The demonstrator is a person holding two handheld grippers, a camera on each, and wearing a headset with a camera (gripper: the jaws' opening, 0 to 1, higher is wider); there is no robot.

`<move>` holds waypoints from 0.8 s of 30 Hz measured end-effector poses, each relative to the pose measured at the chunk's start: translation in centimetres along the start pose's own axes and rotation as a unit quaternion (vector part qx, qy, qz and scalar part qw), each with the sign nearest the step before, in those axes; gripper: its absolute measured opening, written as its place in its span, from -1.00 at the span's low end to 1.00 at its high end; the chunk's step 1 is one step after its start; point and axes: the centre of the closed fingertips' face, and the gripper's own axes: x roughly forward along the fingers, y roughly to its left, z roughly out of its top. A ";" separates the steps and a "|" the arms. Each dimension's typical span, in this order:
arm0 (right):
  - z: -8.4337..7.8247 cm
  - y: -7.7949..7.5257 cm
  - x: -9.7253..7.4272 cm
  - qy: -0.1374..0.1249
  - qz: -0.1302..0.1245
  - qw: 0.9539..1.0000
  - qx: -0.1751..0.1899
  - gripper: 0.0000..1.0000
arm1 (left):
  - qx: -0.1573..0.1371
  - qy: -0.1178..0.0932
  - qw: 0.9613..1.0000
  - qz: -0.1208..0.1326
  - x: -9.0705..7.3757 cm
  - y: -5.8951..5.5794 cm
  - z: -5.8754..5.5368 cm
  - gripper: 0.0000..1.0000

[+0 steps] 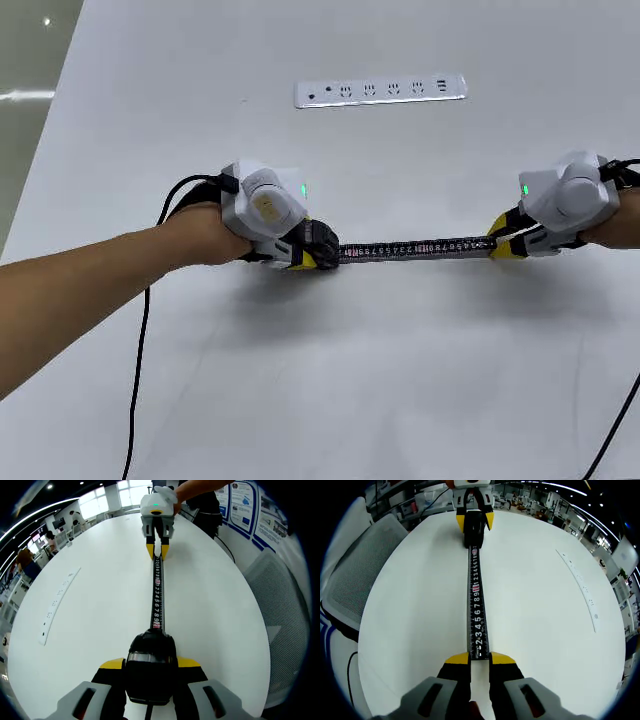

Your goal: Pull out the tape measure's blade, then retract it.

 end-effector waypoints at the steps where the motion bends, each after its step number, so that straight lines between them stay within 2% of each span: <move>1: 0.0 0.0 0.0 0.001 0.000 1.000 0.000 -0.76 | -0.001 -0.001 1.000 0.000 0.0 0.0 0.0 -0.33; 14: 0.1 0.0 0.0 0.004 -0.003 1.000 -0.006 -0.73 | 0.000 -0.006 1.000 0.001 0.1 0.1 0.0 -0.31; 15: 0.2 0.0 0.0 0.009 -0.007 1.000 -0.014 -0.72 | -0.002 -0.013 1.000 0.007 0.0 0.1 0.1 -0.31; 24: 0.1 0.0 0.0 0.011 -0.017 1.000 -0.013 -0.70 | -0.016 -0.021 1.000 0.016 0.1 0.3 0.0 -0.29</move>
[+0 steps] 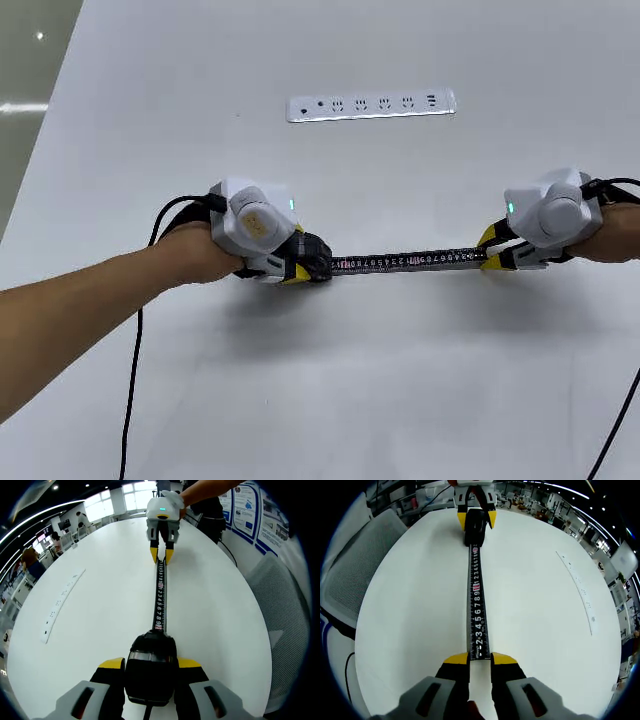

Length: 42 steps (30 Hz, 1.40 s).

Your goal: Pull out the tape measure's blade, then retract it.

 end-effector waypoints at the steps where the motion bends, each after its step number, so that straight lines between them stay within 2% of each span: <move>1: 0.0 0.0 0.0 0.000 -0.001 1.000 0.000 -0.69 | -0.001 -0.001 1.000 0.001 0.0 0.0 0.0 -0.29; 10: 0.0 -0.2 0.0 0.000 -0.015 1.000 0.013 -0.67 | -0.033 -0.013 0.999 0.011 0.0 0.2 0.3 -0.26; 20: 0.0 -0.7 -0.2 -0.003 -0.043 0.998 0.038 -0.57 | -0.050 -0.018 0.998 0.025 -0.5 0.1 0.5 -0.11; 24: 0.2 -0.8 -0.3 -0.006 -0.054 0.998 0.043 -0.46 | -0.061 -0.017 0.997 0.040 -0.9 0.3 0.1 0.04; 29: 0.6 -0.6 -0.4 -0.010 -0.063 0.997 0.051 -0.43 | -0.077 -0.020 0.995 0.054 -1.5 0.3 -0.3 0.06; 33: 0.8 -0.8 -0.9 -0.015 -0.086 0.994 0.071 -0.34 | -0.099 -0.027 0.992 0.070 -2.0 0.1 -0.7 0.12; 37: 0.9 -0.5 -1.4 -0.023 -0.097 0.990 0.098 -0.30 | -0.119 -0.030 0.989 0.083 -2.5 -0.2 -0.9 0.22; 42: 1.0 -0.3 -2.0 -0.037 -0.123 0.981 0.145 -0.25 | -0.136 -0.031 0.984 0.107 -3.3 -0.3 -1.1 0.34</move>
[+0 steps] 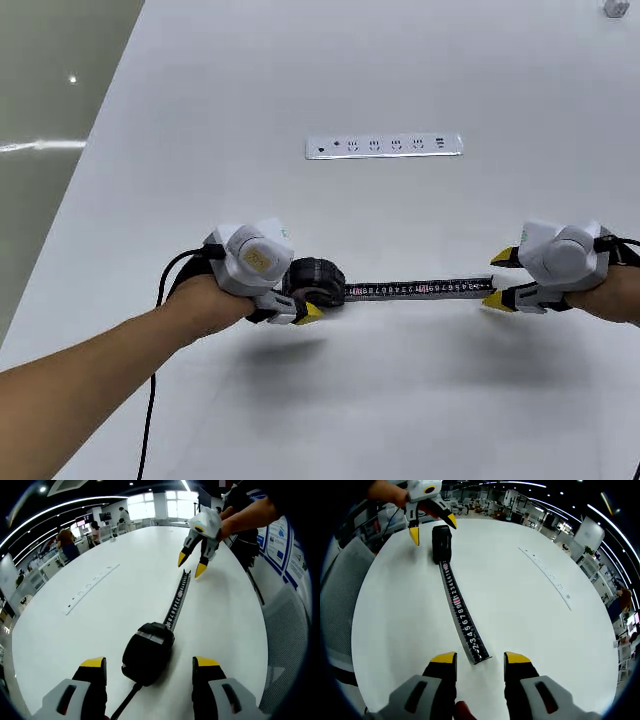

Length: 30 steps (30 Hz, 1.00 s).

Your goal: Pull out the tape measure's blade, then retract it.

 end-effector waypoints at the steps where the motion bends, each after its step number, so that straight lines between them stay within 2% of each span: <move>1: 0.1 0.1 -0.1 -0.003 -0.006 1.000 0.010 -0.24 | -0.010 -0.005 1.000 0.000 -0.2 -0.2 0.1 0.34; 4: 0.0 0.4 -0.4 0.000 -0.020 0.999 0.026 -0.20 | -0.016 -0.009 1.000 0.013 -0.8 -0.2 0.2 0.36; 8: 0.2 0.6 -0.8 -0.008 -0.034 0.998 0.045 -0.07 | -0.032 -0.014 0.999 0.029 -1.3 -0.1 0.1 0.39; 10: 0.3 0.7 -1.0 -0.010 -0.039 0.998 0.056 -0.05 | -0.047 -0.019 0.998 0.040 -1.5 0.0 0.2 0.43; 14: 0.8 1.1 -1.7 -0.021 -0.050 0.995 0.079 -0.03 | -0.061 -0.024 0.997 0.051 -2.0 -0.5 0.2 0.46; 19: 1.2 1.6 -2.4 -0.033 -0.064 0.992 0.108 0.09 | -0.086 -0.031 0.994 0.066 -2.6 -1.0 0.3 0.54; 21: 1.2 1.8 -2.6 -0.042 -0.065 0.989 0.130 0.10 | -0.094 -0.034 0.992 0.074 -2.9 -1.1 0.2 0.54; 24: 0.7 1.8 -2.5 -0.045 -0.071 0.986 0.147 0.13 | -0.104 -0.036 0.990 0.084 -3.1 -1.3 0.1 0.55; 30: 0.9 2.5 -3.2 -0.054 -0.082 0.981 0.170 0.25 | -0.124 -0.041 0.986 0.100 -3.9 -1.9 -0.1 0.59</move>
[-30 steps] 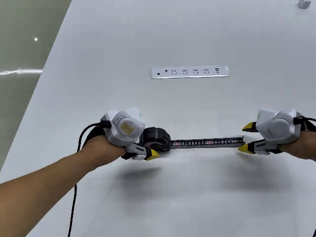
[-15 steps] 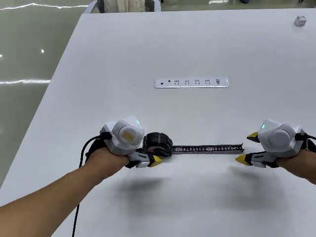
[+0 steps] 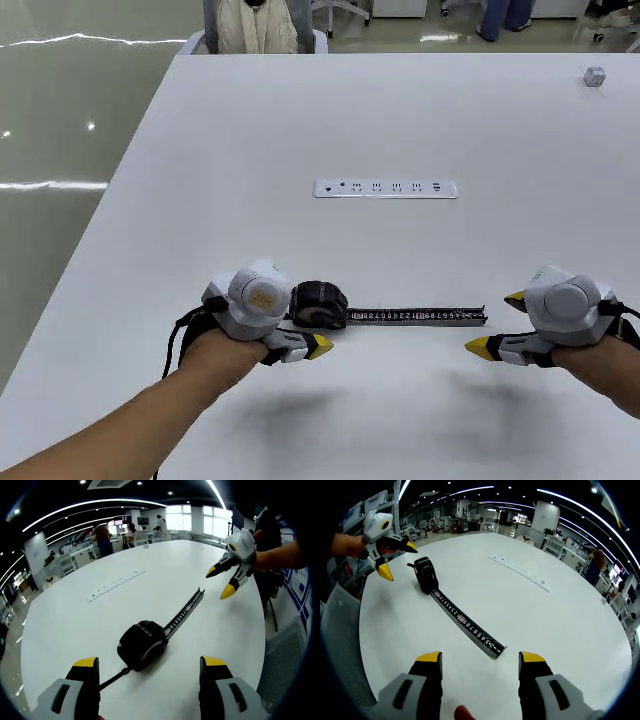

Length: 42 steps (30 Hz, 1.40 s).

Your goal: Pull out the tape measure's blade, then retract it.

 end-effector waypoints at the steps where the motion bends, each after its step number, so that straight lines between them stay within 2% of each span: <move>1: 0.1 0.1 -0.2 -0.003 -0.004 1.000 0.003 0.27 | -0.003 -0.001 1.000 0.006 -0.2 0.0 -0.1 0.60; 2: 0.1 0.1 -0.2 -0.004 -0.004 1.000 0.004 0.29 | -0.004 -0.002 1.000 0.008 -0.3 0.0 -0.1 0.60; 4: 0.3 -0.4 -0.4 -0.011 -0.023 1.000 0.008 0.33 | -0.017 -0.002 1.000 0.016 -0.7 -0.1 -0.4 0.61; 6: 0.4 -0.2 -0.5 -0.017 -0.027 0.999 0.023 0.36 | -0.016 -0.001 1.000 0.023 -1.1 -0.2 -0.6 0.62; 14: 0.6 0.6 -1.1 -0.032 -0.039 0.997 0.056 0.46 | -0.045 -0.008 0.998 0.037 -2.4 -0.9 -1.1 0.64; 18: 0.6 0.8 -1.5 -0.036 -0.052 0.995 0.077 0.60 | -0.062 -0.012 0.997 0.051 -3.2 -1.0 -1.2 0.65; 20: 0.6 1.0 -1.7 -0.039 -0.057 0.994 0.081 0.59 | -0.072 -0.018 0.996 0.055 -3.6 -1.1 -1.0 0.66; 21: 0.8 0.5 -2.0 -0.045 -0.075 0.993 0.086 0.60 | -0.075 -0.020 0.995 0.060 -3.8 -1.1 -1.0 0.66; 24: 1.1 0.8 -2.5 -0.051 -0.084 0.991 0.095 0.63 | -0.078 -0.021 0.994 0.070 -4.2 -1.2 -1.0 0.68; 36: 1.6 2.5 -3.9 -0.062 -0.092 0.987 0.117 0.66 | -0.126 -0.038 0.986 0.098 -6.3 -2.0 -0.7 0.71; 42: 1.8 3.5 -4.9 -0.065 -0.094 0.985 0.128 0.66 | -0.138 -0.039 0.984 0.108 -7.2 -2.6 -0.9 0.72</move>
